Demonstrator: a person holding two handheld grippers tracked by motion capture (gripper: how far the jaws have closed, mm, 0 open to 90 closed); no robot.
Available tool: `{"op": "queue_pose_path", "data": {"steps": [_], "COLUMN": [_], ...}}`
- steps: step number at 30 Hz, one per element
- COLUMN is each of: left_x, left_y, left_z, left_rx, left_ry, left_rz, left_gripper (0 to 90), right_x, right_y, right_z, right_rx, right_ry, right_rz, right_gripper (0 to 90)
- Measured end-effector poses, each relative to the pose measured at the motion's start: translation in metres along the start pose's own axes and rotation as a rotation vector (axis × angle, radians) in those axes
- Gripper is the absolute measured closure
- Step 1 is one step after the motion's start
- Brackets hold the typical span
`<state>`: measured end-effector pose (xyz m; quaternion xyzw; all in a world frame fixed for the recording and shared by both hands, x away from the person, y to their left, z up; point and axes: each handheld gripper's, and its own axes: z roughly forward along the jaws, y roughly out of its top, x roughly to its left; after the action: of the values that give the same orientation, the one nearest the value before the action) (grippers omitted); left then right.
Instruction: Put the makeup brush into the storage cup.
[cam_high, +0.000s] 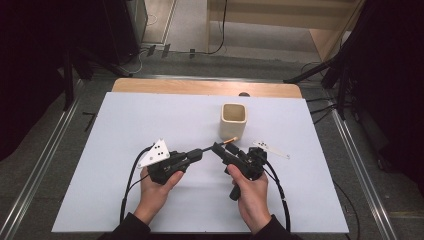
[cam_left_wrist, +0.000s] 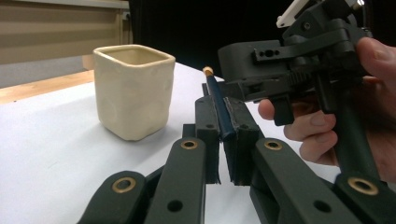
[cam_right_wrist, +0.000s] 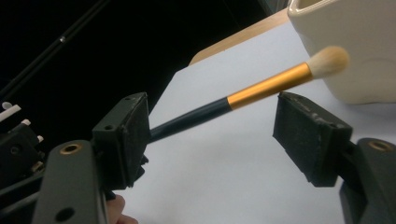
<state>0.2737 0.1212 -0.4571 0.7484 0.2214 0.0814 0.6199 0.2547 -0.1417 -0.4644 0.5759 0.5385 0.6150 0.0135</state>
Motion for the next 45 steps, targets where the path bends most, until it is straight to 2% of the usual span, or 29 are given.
{"op": "queue_pose_path", "data": {"steps": [11, 14, 16, 17, 18, 20, 21, 22, 24, 27, 28, 29, 30, 33, 36, 37, 39, 40, 45], "left_x": [-0.006, -0.006, -0.006, -0.006, -0.006, -0.008, -0.008, -0.009, -0.008, -0.004, -0.002, 0.001, 0.002, 0.007, 0.011, 0.012, 0.016, 0.018, 0.029], "left_y": [-0.001, -0.002, -0.002, -0.004, -0.005, -0.006, -0.006, -0.006, -0.005, -0.005, -0.005, -0.006, -0.006, -0.006, -0.006, -0.006, -0.007, -0.008, -0.009], "left_z": [0.005, 0.004, 0.005, 0.008, 0.009, 0.012, 0.013, 0.013, 0.012, 0.007, 0.005, 0.001, -0.002, -0.01, -0.02, -0.023, -0.029, -0.034, -0.056], "left_rx": [-0.006, -0.008, 0.0, 0.035, 0.049, 0.078, 0.081, 0.083, 0.082, 0.077, 0.086, 0.077, 0.072, 0.058, 0.048, 0.046, 0.053, 0.055, 0.036], "left_ry": [-0.024, -0.034, -0.042, -0.045, -0.044, -0.063, -0.056, -0.045, -0.029, -0.008, -0.001, -0.013, -0.007, 0.016, 0.039, 0.064, 0.08, 0.102, 0.168], "left_rz": [0.004, 0.004, 0.003, 0.003, 0.004, -0.017, -0.02, -0.025, -0.046, -0.07, -0.064, -0.072, -0.074, -0.082, -0.071, -0.07, -0.063, -0.052, -0.048], "left_gripper": [86.0, 86.0, 85.9, 85.8, 83.0, 66.8, 55.8, 48.4, 34.4, 17.4, 12.9, 7.0, 2.7, 1.1, 1.1, 1.1, 1.1, 1.1, 1.1], "right_x": [-0.006, -0.007, -0.009, -0.01, -0.011, -0.008, -0.007, -0.006, -0.005, -0.001, -0.001, -0.001, -0.001, 0.0, 0.001, 0.002, 0.003, 0.004, 0.006], "right_y": [-0.001, 0.0, 0.001, 0.002, 0.004, 0.006, 0.007, 0.007, 0.008, 0.01, 0.011, 0.013, 0.014, 0.017, 0.021, 0.022, 0.024, 0.025, 0.026], "right_z": [0.0, -0.002, -0.004, -0.006, -0.008, -0.011, -0.012, -0.012, -0.013, -0.014, -0.014, -0.015, -0.016, -0.018, -0.019, -0.02, -0.02, -0.02, -0.018], "right_rx": [-0.005, 0.005, -0.001, -0.003, 0.001, 0.008, 0.004, 0.005, -0.009, -0.032, -0.035, -0.042, -0.046, -0.062, -0.078, -0.083, -0.088, -0.09, -0.088], "right_ry": [0.033, 0.078, 0.107, 0.138, 0.195, 0.166, 0.173, 0.176, 0.149, 0.097, 0.089, 0.079, 0.058, 0.02, -0.008, -0.014, -0.022, -0.025, -0.048], "right_rz": [0.039, 0.077, 0.11, 0.133, 0.147, 0.093, 0.063, 0.054, 0.012, -0.096, -0.12, -0.145, -0.176, -0.236, -0.292, -0.308, -0.334, -0.348, -0.409], "right_gripper": [44.4, 52.2, 61.0, 68.9, 84.4, 84.4, 84.4, 84.4, 84.4, 84.4, 84.4, 84.4, 84.4, 84.4, 84.4, 84.4, 84.4, 84.4, 84.4]}}
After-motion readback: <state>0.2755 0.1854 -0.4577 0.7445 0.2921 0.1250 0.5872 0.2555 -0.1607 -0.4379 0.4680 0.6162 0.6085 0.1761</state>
